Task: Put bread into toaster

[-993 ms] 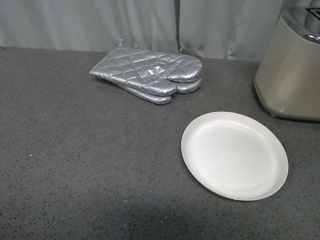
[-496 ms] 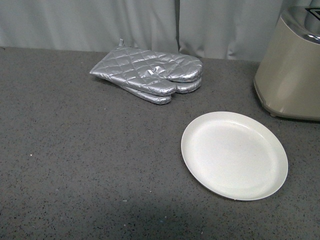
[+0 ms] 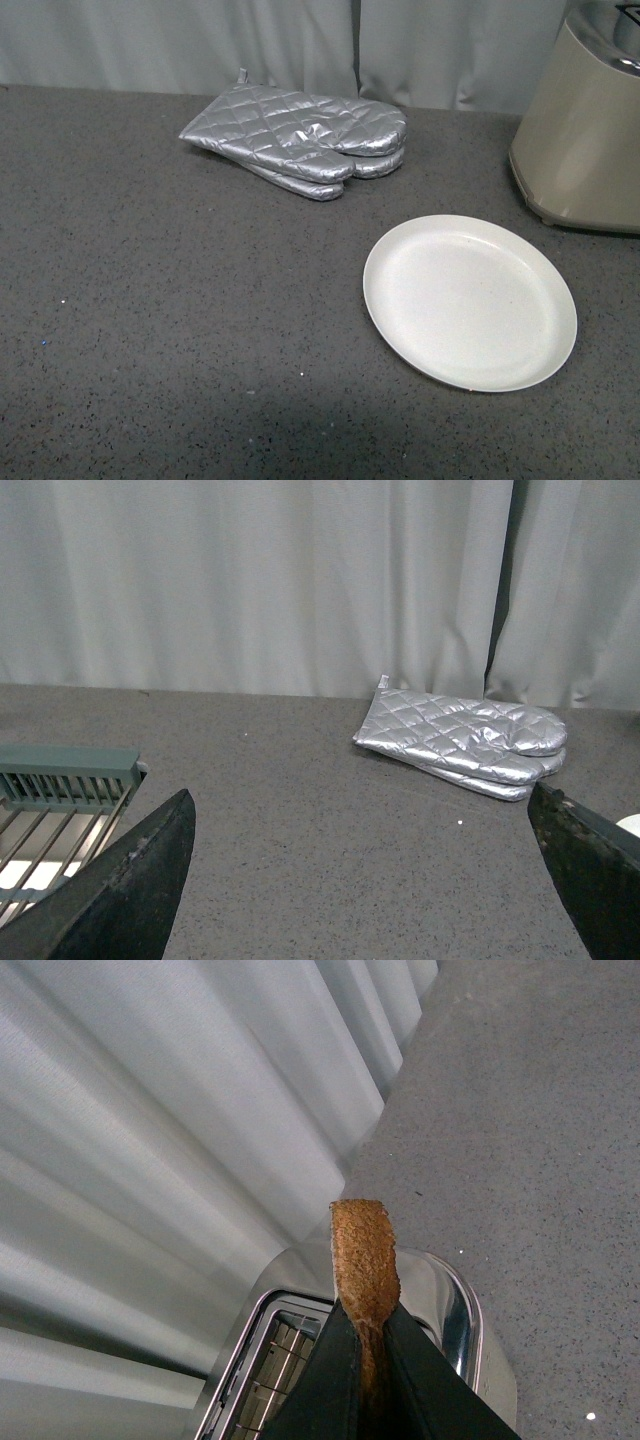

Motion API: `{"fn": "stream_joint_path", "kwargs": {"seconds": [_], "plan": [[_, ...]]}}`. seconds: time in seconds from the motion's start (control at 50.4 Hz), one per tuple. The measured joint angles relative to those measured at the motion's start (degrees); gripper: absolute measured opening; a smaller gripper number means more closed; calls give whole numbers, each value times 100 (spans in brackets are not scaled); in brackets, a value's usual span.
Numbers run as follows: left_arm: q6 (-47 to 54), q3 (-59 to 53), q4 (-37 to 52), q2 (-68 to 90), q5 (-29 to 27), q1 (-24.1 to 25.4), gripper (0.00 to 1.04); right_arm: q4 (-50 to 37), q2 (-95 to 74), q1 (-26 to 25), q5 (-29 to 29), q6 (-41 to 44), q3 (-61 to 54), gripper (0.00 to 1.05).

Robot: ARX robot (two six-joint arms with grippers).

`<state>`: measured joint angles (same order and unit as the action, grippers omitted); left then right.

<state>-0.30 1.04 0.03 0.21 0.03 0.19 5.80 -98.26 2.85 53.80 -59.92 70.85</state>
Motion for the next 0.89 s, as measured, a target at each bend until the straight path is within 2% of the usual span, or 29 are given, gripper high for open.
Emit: {"fn": "stream_joint_path", "kwargs": {"seconds": [0.397, 0.635, 0.794, 0.894], "plan": [[0, 0, 0, 0, 2, 0, 98, 177, -173, 31, -22, -50, 26, 4], [0, 0, 0, 0, 2, 0, 98, 240, -205, 90, -57, 90, 332, 46], [0, 0, 0, 0, 2, 0, 98, 297, -205, 96, -127, 131, 531, 70], [0, 0, 0, 0, 0, 0, 98, 442, -127, 114, -238, 162, 568, 91]]}}
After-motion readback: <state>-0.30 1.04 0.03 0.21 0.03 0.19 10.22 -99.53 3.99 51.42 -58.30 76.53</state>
